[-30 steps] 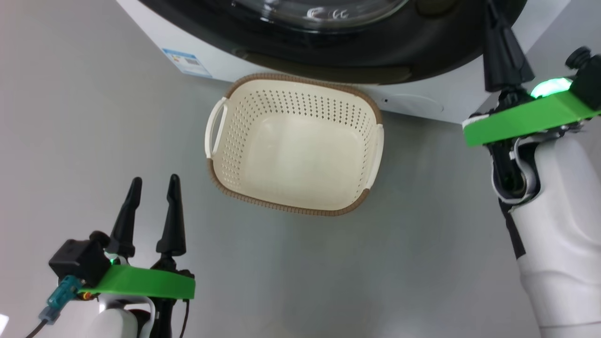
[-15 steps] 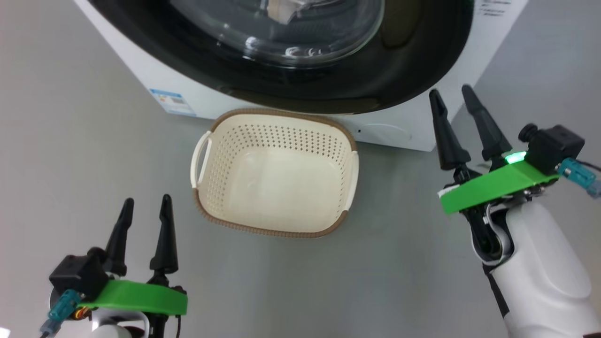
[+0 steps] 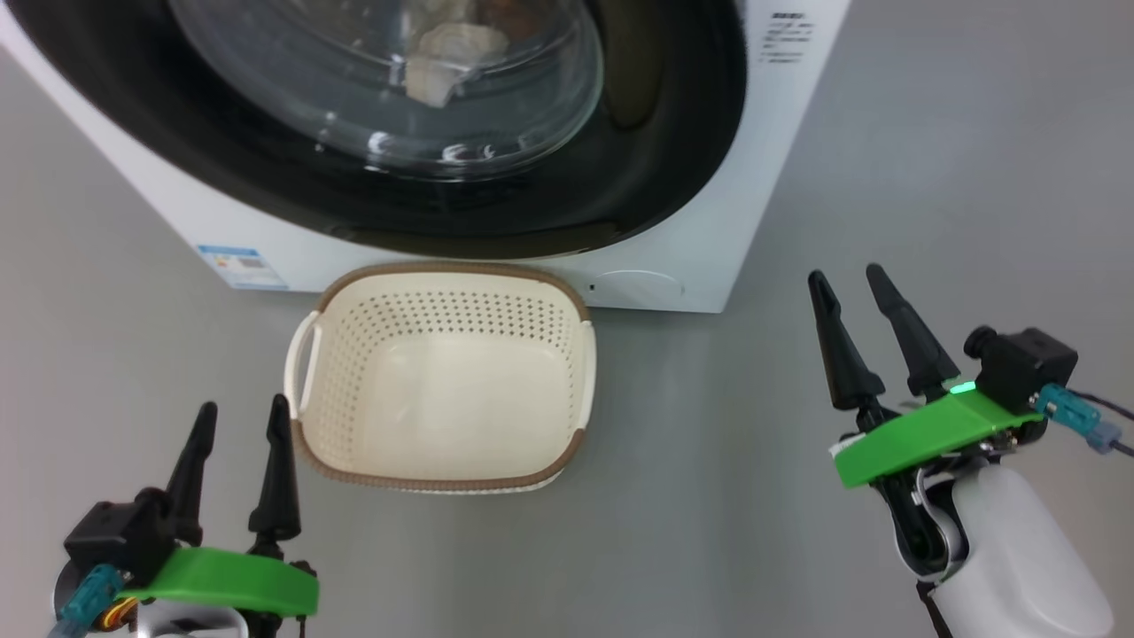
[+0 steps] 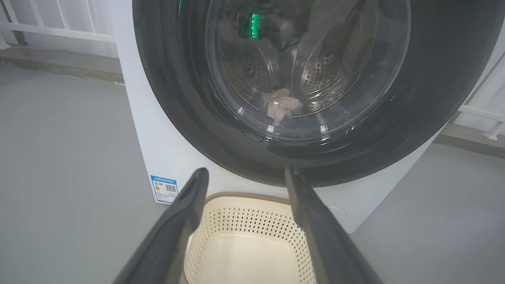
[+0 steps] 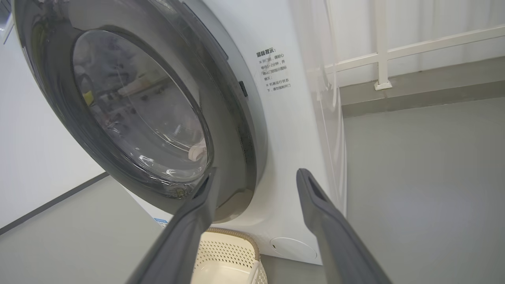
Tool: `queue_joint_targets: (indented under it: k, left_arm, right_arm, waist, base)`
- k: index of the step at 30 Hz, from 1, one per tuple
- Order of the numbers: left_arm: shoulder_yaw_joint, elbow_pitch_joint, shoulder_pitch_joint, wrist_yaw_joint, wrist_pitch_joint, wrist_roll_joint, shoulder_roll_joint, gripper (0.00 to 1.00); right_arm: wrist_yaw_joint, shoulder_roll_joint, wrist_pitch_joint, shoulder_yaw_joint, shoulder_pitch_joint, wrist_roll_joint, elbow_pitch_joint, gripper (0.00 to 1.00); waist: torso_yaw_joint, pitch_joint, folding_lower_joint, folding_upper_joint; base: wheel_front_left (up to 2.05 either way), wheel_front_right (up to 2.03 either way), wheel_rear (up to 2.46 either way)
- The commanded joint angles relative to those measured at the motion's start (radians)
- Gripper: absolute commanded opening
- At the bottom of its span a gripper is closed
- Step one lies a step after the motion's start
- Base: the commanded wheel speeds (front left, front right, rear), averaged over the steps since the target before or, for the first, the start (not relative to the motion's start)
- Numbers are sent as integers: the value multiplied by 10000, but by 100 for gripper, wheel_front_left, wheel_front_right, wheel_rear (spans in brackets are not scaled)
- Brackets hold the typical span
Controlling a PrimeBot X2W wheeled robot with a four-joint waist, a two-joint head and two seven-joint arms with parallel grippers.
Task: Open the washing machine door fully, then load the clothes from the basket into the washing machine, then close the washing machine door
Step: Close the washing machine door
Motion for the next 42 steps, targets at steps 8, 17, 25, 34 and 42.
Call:
queue_joint_targets:
  k: [8, 17, 25, 34, 42]
  left_arm:
    - [500, -77, 325, -15, -65, 37, 532, 100]
    - [543, -21, 695, -15, -65, 121, 619, 100]
    - [597, 2, 1004, -15, -65, 113, 643, 100]
    - [899, -75, 1097, -15, -65, 284, 563, 100]
    - [971, -194, 1162, -15, -65, 483, 472, 100]
  right_arm:
    - [-11, -61, -48, 21, 920, -115, -233, 100]
    - [-11, -230, -48, -13, 1560, -101, -238, 100]
    - [-11, -342, -48, -143, 1870, -79, -306, 100]
    - [-11, -351, -48, -376, 2028, -126, -434, 100]
    - [-11, -315, -48, -437, 2082, -145, -464, 100]
  waist:
    - [-1086, -649, 0, -1]
    - [-1820, -981, 0, -1]
    - [-2089, -1222, 0, -1]
    - [-2159, -1200, 0, -1]
    - [-2126, -1173, 0, -1]
  base:
    - [0, 0, 0]
    - [0, 0, 0]
    - [0, 0, 0]
    - [0, 0, 0]
    - [0, 0, 0]
